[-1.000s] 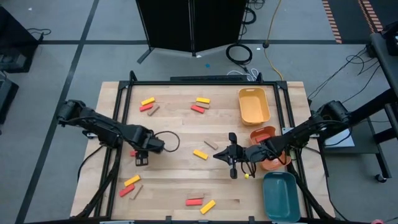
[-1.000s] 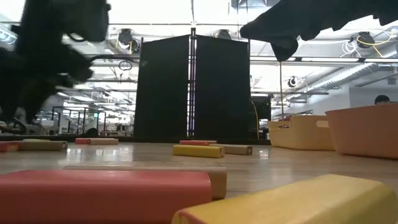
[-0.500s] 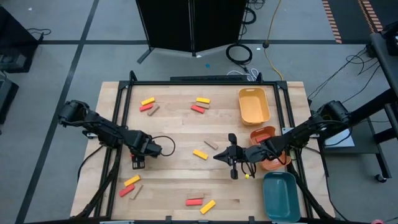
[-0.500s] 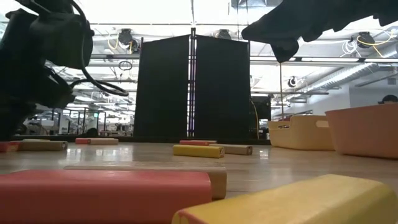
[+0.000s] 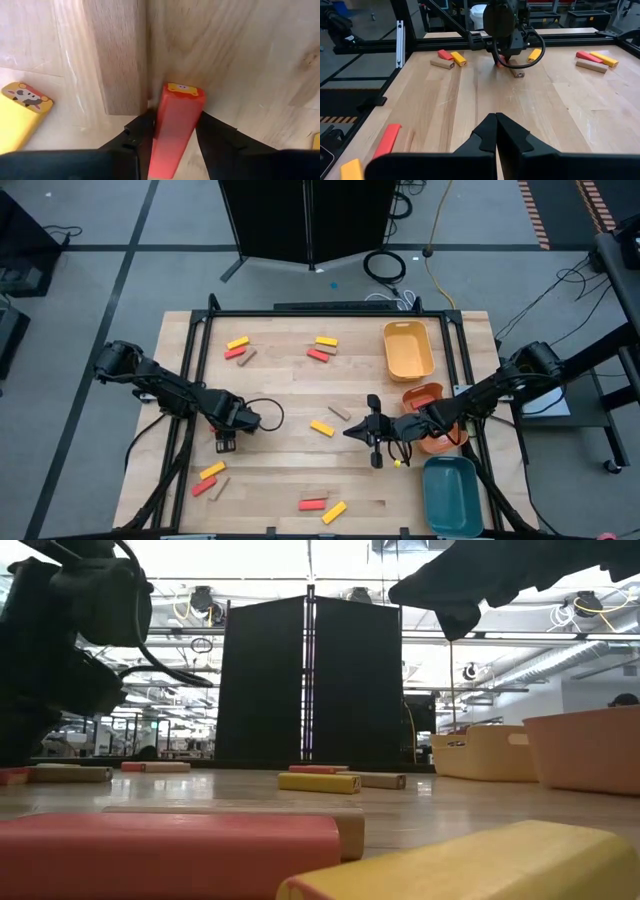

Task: Sort blocks
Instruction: Put the red block into the orange bin

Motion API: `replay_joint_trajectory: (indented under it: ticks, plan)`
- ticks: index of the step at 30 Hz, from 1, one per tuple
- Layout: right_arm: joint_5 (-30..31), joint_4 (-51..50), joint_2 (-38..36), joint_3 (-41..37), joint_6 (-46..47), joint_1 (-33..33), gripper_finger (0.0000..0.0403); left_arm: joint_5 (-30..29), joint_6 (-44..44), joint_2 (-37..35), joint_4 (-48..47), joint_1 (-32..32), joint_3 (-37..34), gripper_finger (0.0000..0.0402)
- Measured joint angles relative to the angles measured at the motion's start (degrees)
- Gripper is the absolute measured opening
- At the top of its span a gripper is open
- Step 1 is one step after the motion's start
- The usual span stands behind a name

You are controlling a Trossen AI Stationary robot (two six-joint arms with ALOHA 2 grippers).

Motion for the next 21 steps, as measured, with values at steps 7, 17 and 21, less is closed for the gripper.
replay_joint_trajectory:
  ticks: [7,17,21]
  plan:
    - [0.0,0.0,0.0,0.0,0.1,0.2,0.0000,0.0,0.0,0.1,-0.3,0.0,0.8,0.0094]
    - [-12.1,-1.9,-3.1,0.0,-0.2,0.2,0.0000,0.1,2.5,-1.8,-3.4,0.0,8.3,0.0086]
    - [-12.4,-3.9,-5.0,0.0,-0.2,0.6,0.0000,-2.1,3.4,-4.6,3.3,0.1,11.7,0.0087]
